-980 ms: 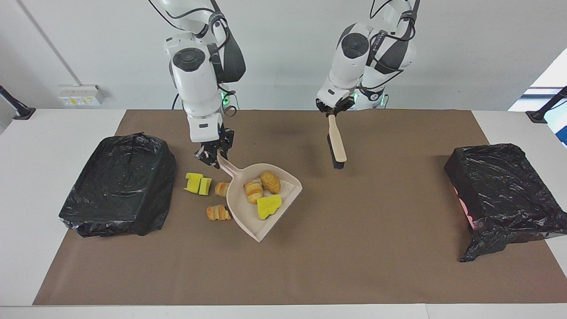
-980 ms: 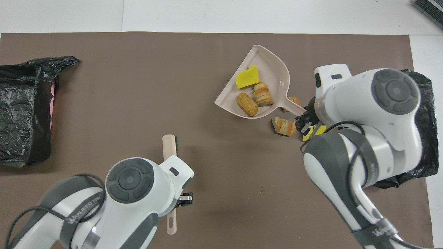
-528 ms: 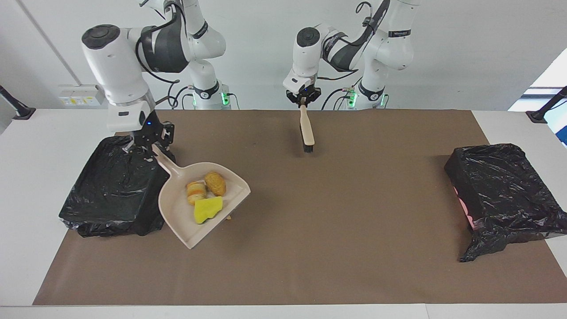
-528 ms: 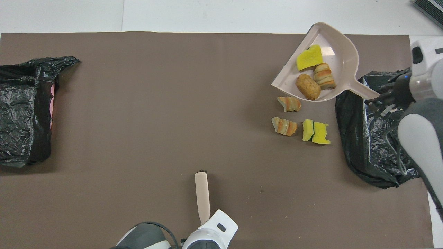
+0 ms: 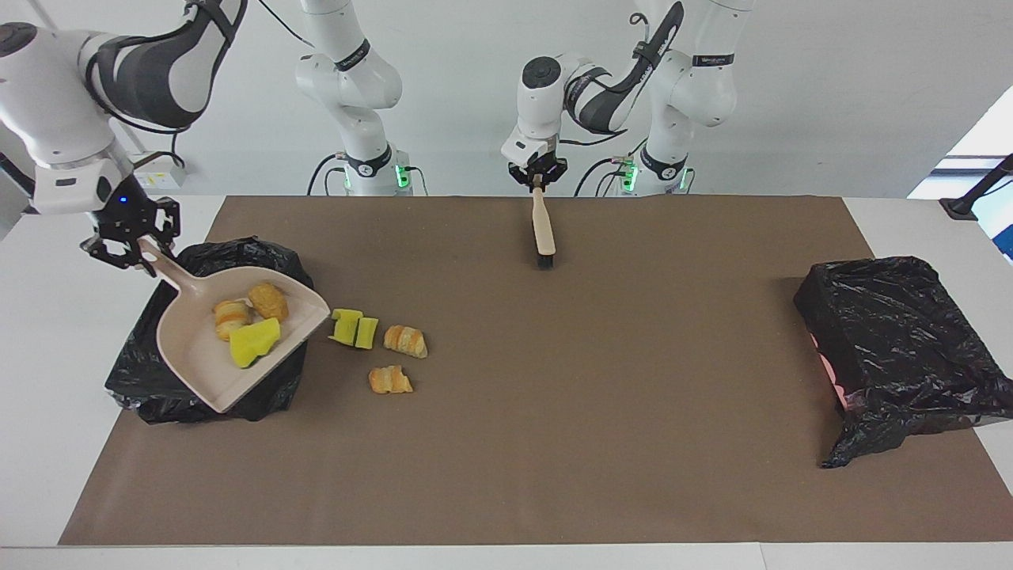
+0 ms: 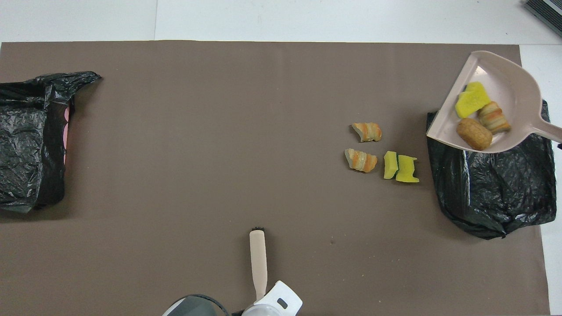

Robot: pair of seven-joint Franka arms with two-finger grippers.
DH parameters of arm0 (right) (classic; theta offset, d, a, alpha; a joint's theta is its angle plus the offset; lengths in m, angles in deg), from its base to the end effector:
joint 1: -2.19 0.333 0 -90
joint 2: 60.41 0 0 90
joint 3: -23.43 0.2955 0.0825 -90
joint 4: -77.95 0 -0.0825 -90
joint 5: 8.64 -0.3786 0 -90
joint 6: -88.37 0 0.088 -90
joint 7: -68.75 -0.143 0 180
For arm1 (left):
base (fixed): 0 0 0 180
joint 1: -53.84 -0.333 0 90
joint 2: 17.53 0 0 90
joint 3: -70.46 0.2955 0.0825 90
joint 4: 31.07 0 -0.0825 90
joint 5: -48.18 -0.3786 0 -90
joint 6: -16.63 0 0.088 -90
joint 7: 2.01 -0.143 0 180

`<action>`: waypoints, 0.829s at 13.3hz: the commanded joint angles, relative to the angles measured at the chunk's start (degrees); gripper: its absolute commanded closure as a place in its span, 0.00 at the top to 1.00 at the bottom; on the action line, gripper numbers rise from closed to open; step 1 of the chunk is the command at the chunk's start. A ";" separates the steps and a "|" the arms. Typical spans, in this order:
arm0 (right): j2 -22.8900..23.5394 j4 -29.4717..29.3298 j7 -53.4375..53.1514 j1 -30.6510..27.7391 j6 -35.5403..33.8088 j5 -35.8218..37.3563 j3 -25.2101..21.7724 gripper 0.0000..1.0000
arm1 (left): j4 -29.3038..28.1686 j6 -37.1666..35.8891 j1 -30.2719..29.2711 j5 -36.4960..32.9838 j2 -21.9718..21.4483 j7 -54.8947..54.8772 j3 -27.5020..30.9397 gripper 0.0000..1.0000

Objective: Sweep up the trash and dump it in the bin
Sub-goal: 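Tip the dustpan with the right gripper to dump contents into the bag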

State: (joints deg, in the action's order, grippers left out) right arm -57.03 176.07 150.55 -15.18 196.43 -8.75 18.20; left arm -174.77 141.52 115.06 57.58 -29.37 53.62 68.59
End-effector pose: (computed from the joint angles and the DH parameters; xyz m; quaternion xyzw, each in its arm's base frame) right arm 0.5460 -0.2260 0.4966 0.8681 0.4931 0.0338 0.0464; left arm 0.1843 -0.3861 0.2959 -0.9962 0.0134 0.0832 0.0210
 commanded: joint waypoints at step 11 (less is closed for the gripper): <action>-1.71 2.51 24.89 -4.62 6.08 23.10 0.22 0.00 | -1.41 0.54 0.39 2.38 -0.12 -2.99 1.26 0.50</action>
State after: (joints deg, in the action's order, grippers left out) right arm -57.06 175.68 173.27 -19.92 199.15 9.80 17.93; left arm -175.31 141.54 115.06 58.81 -29.05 51.22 69.08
